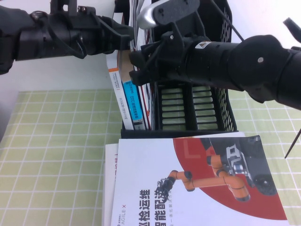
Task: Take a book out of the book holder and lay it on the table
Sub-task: Hold the bookshelf
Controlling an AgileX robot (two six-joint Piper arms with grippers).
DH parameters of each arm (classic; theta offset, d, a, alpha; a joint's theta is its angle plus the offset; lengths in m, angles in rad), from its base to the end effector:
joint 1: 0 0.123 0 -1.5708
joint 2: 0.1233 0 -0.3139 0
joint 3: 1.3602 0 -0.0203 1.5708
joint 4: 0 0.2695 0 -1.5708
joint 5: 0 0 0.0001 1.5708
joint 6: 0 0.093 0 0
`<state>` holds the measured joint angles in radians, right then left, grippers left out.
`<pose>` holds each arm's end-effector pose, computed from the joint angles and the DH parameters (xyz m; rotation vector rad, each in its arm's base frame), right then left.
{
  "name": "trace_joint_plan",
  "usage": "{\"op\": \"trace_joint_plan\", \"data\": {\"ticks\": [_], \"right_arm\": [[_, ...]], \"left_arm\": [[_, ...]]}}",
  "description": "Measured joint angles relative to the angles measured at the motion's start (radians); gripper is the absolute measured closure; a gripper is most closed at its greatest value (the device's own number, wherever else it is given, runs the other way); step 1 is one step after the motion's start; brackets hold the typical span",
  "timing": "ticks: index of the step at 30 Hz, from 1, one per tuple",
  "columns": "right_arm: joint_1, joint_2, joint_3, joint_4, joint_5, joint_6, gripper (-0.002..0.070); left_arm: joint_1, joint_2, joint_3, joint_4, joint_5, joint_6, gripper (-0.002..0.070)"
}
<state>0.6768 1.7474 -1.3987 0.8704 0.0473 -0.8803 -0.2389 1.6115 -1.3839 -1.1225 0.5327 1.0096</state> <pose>0.3466 0.2828 0.3460 -0.6613 1.7726 0.4924 0.3760 -0.1355 0.3836 0.4963 1.9091 -0.6558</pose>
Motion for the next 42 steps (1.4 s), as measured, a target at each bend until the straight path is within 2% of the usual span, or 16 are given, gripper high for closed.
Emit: {"op": "trace_joint_plan", "data": {"ticks": [13,30,42], "right_arm": [[0.000,0.007,-0.001,0.002,0.047,-0.037,0.0438],[0.000,-0.039,-0.001,0.006,0.018,-0.066,0.0437],[0.000,-0.037,0.011,0.071,-0.041,-0.070,0.0437]], "left_arm": [[0.000,0.000,0.000,0.002,-0.007,0.000,0.0678],[0.000,0.002,0.000,0.004,-0.019,0.003,0.0678],[0.002,0.002,0.000,0.004,-0.022,0.006,0.0678]]}}
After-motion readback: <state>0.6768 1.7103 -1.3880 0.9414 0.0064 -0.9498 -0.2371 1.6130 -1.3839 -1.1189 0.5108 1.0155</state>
